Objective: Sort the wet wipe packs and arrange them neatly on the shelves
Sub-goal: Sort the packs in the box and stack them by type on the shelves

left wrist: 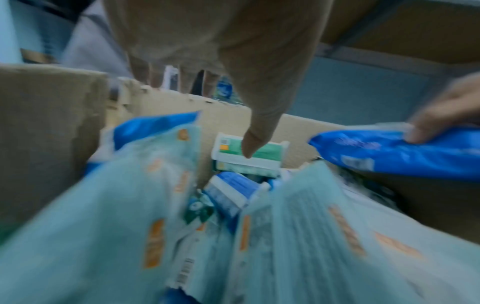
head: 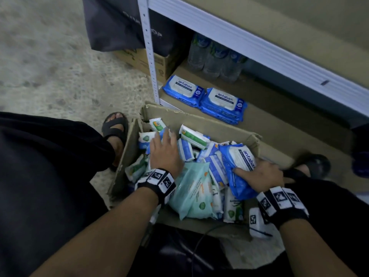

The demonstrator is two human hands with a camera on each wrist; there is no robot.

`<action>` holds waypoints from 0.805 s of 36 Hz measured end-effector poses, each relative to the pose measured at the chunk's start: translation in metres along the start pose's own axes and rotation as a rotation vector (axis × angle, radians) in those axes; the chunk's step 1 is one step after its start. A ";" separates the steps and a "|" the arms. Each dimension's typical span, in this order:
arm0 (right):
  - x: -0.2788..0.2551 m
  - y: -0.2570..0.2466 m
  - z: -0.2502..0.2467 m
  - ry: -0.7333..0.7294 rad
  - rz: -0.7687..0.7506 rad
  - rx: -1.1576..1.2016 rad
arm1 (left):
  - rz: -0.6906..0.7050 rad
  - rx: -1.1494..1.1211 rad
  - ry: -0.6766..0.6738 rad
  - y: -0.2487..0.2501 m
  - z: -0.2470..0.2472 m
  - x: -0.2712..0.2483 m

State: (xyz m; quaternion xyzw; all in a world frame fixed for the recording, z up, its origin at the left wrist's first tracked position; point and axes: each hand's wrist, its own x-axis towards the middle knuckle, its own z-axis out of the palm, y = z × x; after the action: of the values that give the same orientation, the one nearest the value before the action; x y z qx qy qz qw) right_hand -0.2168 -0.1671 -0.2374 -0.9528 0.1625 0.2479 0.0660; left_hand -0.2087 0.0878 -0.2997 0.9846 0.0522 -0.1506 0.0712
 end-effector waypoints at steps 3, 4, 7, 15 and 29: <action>-0.001 0.008 -0.003 -0.020 -0.018 0.089 | 0.063 -0.138 -0.232 0.023 0.015 -0.009; -0.001 0.012 -0.004 -0.024 -0.023 0.132 | 0.034 -0.188 -0.342 0.029 0.020 -0.012; -0.001 0.024 -0.003 0.021 -0.030 0.275 | -0.084 -0.323 -0.557 0.051 0.035 -0.023; -0.009 0.043 0.003 0.170 0.001 0.469 | -0.234 -0.342 -0.539 0.084 0.051 -0.030; 0.003 0.047 0.006 0.115 -0.004 0.481 | -0.044 -0.158 -0.532 0.045 0.029 -0.009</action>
State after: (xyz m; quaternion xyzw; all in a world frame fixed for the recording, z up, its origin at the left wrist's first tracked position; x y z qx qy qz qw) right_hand -0.2328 -0.2106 -0.2465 -0.9224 0.2186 0.1474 0.2823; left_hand -0.2199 0.0388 -0.3189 0.9006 0.0646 -0.4007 0.1559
